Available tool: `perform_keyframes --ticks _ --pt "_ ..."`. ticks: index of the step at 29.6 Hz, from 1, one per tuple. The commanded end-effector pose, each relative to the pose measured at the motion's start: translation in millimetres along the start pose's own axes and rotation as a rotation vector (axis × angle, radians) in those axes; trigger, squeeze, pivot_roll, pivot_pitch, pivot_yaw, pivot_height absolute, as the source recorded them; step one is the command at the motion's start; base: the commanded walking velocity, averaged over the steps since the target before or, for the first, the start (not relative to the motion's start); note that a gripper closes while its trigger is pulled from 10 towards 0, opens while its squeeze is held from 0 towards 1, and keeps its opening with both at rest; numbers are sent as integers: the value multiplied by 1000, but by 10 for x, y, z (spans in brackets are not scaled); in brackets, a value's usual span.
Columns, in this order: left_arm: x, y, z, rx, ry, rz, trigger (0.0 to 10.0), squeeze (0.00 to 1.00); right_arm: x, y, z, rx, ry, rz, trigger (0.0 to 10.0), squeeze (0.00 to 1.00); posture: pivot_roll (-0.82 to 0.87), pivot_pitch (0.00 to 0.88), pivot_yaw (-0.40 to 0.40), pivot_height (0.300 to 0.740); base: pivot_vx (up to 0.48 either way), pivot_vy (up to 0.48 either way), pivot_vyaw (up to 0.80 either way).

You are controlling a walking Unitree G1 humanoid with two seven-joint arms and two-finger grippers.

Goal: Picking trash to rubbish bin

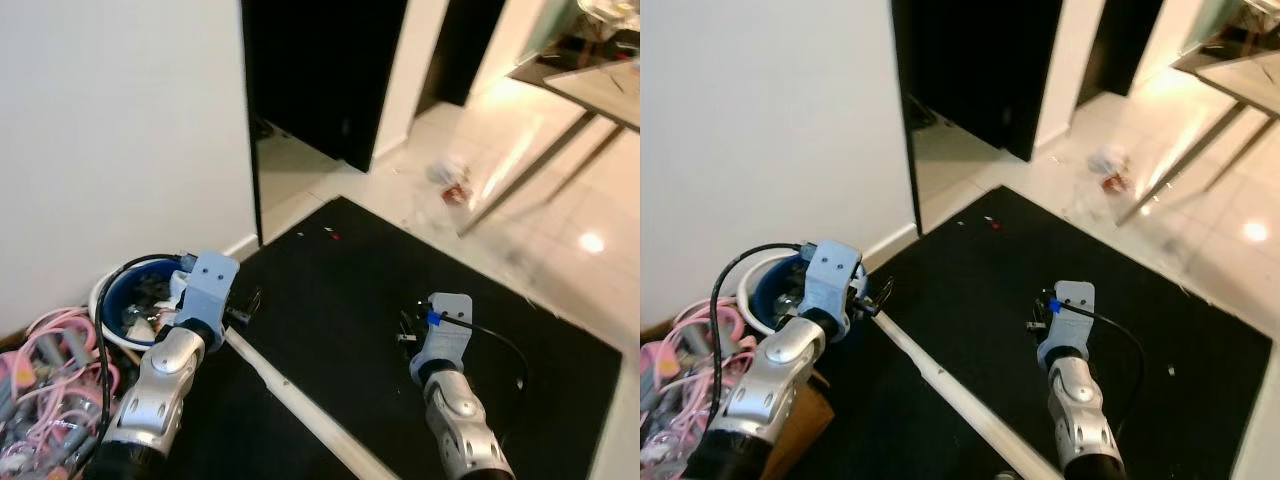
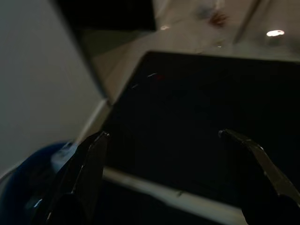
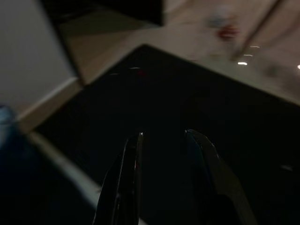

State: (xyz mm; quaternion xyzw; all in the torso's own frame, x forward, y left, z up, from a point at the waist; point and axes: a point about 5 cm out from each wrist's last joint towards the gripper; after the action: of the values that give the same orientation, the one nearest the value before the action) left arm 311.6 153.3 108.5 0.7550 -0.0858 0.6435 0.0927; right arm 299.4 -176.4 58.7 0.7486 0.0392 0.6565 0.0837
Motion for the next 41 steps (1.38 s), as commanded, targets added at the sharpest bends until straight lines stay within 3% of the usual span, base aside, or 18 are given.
perform_keyframes --ticks 1,41 --pt "-19 -3 -6 2 -6 4 10000 0 -37 10 -13 -10 -20 0 10000 0 15 114 30 740 0 0 -800" --pt "-33 -39 -15 19 0 0 10000 0 -69 36 -16 -38 -37 -13 10000 0 20 82 27 740 0 0 -800"
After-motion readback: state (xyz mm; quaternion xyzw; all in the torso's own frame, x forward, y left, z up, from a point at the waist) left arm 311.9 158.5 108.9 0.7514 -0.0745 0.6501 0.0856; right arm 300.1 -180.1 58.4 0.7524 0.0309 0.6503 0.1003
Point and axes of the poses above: a point about 5 cm out from each wrist's last joint towards the gripper, its own z axis pointing out of the wrist towards the gripper, its own x axis along the axis of the wrist's last joint, y = z × x, and after that the axes turned 13 degrees about -z, right-handed
